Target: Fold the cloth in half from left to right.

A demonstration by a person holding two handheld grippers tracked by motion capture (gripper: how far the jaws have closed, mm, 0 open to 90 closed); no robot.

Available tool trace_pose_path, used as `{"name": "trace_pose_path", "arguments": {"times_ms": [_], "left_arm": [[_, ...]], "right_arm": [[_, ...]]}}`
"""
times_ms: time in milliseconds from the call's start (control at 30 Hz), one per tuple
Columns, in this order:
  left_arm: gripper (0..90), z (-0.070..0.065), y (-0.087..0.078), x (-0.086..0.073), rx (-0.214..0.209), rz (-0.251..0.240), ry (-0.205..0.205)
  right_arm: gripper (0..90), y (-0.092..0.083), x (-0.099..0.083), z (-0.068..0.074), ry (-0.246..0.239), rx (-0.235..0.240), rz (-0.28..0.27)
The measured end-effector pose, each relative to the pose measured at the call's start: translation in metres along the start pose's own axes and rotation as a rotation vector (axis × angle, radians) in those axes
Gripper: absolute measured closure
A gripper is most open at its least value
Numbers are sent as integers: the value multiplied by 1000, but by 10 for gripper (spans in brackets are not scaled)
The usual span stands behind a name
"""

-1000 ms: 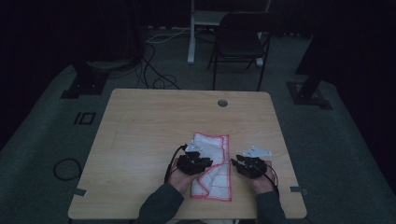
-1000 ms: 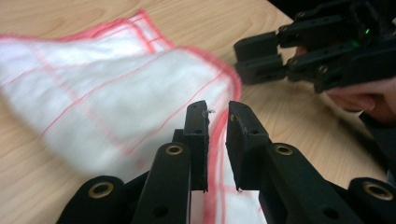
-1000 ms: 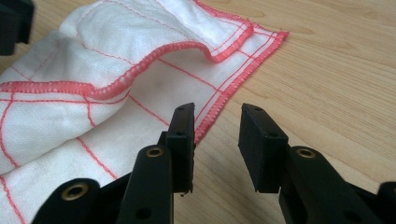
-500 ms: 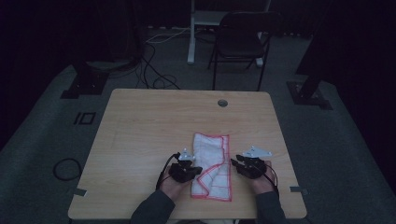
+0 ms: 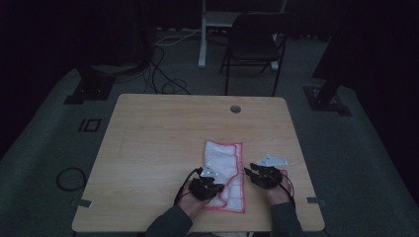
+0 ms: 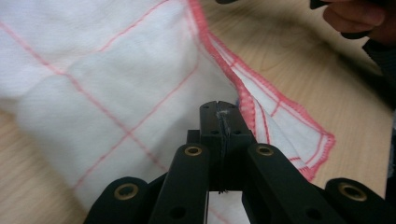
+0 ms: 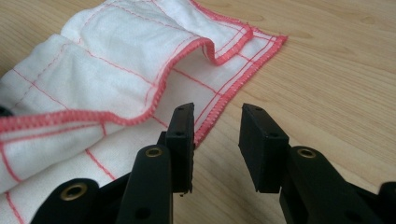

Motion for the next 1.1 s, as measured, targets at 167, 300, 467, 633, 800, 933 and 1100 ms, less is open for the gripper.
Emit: {"name": "trace_pose_path", "arguments": {"times_ms": [167,300,467,633,800,933,1100], "left_arm": [[898,-8,5,-1,-18,13,11],[892,-15,11,-2,-38,22,21],[884,-17,15,-3,-41,28,24],[831,-21,18,-3,-45,33,43],[757,-29,25,0,-61,25,67],[692,-33,32,1,-57,34,79],[640,-33,39,1,-43,45,98]], "right_arm": [[659,2,2,-1,-11,-7,2],[658,2,6,-2,-12,-12,-6],[659,6,13,-4,-15,-22,-12],[661,15,21,-5,-10,-30,-14],[671,25,34,-3,-6,-37,-21],[771,37,44,1,-39,-24,-16],[749,53,57,1,-34,-48,-10]]}}
Point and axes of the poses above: each handheld gripper's, and its own axes: y roughly forward along the jaws, x roughly out of its top, z roughly to its left, the point moved 8 cm from there along y, roughly forward along the jaws, and after that the axes turned 15 degrees about -x, right-handed, at the moved point
